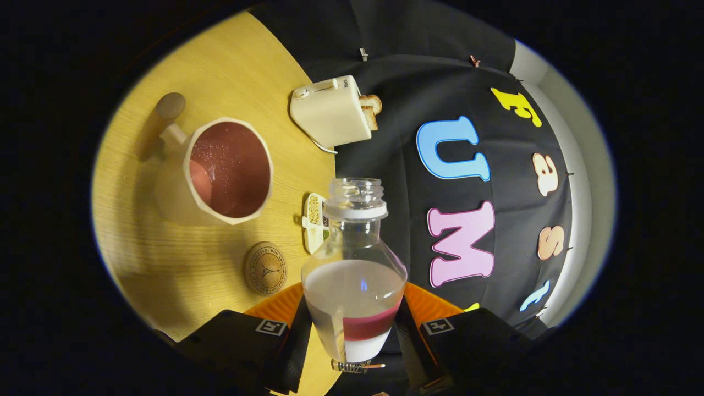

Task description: Take the bottle from table, then pour the juice into the cup, finally place the bottle on the coaster

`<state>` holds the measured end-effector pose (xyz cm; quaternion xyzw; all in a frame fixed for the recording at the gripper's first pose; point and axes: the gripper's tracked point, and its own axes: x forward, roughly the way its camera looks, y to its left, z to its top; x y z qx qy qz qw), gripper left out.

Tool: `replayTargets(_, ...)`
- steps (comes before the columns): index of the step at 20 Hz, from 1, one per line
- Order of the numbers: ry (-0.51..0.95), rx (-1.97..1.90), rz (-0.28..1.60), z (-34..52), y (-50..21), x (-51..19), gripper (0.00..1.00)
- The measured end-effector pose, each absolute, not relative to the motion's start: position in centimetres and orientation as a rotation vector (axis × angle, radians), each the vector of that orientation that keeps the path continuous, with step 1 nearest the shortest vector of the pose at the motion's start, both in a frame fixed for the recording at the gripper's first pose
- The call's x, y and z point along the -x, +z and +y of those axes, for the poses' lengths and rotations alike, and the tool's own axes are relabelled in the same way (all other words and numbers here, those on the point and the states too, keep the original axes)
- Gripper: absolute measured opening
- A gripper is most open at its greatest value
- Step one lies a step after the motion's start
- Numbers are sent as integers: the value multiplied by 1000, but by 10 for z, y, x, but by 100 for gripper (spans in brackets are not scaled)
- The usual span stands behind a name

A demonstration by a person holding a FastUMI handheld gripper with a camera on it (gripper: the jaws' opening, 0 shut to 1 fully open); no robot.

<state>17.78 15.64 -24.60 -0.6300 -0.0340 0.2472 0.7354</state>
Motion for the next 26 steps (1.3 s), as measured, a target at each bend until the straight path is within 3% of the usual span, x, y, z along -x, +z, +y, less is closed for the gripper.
replayTargets(26,700,1810,-314,189,-253,-184,74)
